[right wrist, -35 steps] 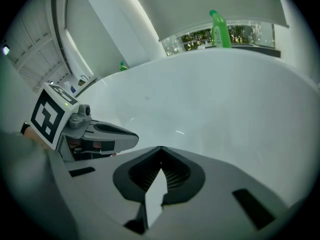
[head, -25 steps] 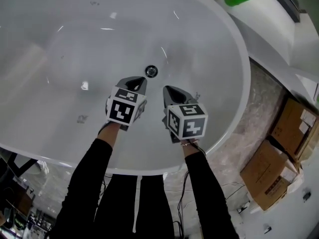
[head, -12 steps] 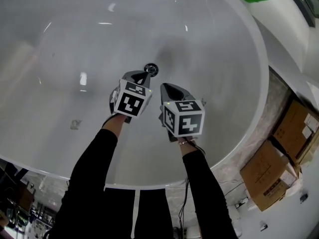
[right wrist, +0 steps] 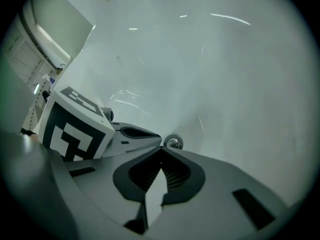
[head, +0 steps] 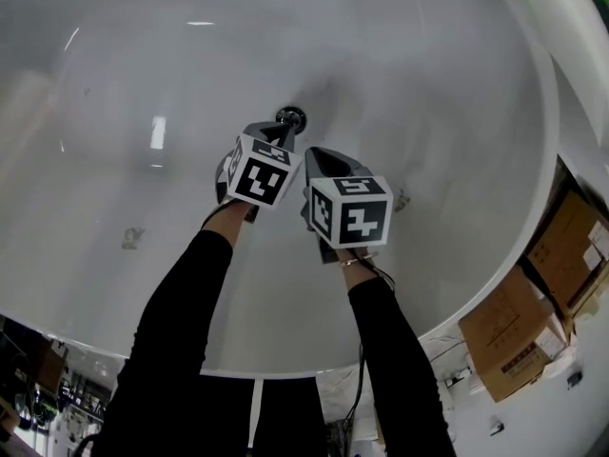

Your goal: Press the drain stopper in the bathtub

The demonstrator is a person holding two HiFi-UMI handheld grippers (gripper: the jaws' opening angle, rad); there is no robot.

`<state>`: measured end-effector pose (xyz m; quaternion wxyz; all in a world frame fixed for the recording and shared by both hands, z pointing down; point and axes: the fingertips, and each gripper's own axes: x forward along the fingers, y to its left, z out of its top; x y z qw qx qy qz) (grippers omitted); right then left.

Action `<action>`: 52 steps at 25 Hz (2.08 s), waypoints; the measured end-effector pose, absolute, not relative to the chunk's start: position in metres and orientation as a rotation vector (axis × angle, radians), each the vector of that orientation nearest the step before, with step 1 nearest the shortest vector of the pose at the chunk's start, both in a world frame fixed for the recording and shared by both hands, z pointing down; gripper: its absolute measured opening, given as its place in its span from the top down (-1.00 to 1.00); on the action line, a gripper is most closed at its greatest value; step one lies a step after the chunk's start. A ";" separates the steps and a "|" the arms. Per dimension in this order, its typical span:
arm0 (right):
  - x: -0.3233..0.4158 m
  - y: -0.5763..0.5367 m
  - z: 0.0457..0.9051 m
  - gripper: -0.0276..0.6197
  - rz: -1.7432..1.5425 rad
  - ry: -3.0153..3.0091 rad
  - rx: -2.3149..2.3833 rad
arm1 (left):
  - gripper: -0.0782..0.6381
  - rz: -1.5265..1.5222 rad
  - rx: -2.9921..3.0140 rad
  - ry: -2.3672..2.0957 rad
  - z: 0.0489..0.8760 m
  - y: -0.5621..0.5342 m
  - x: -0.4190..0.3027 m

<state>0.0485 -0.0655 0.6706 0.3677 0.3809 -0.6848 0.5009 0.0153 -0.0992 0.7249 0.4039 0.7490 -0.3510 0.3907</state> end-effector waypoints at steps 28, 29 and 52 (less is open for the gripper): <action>0.049 -0.059 0.723 0.91 1.352 -1.716 0.863 | 0.77 1.032 1.788 -0.899 0.795 -0.093 0.020; 0.050 -0.058 0.723 0.91 1.351 -1.714 0.862 | 0.77 1.036 1.784 -0.898 0.797 -0.092 0.020; 0.056 -0.059 0.724 0.91 1.362 -1.704 0.904 | 0.77 1.133 1.771 -0.881 0.800 -0.091 0.019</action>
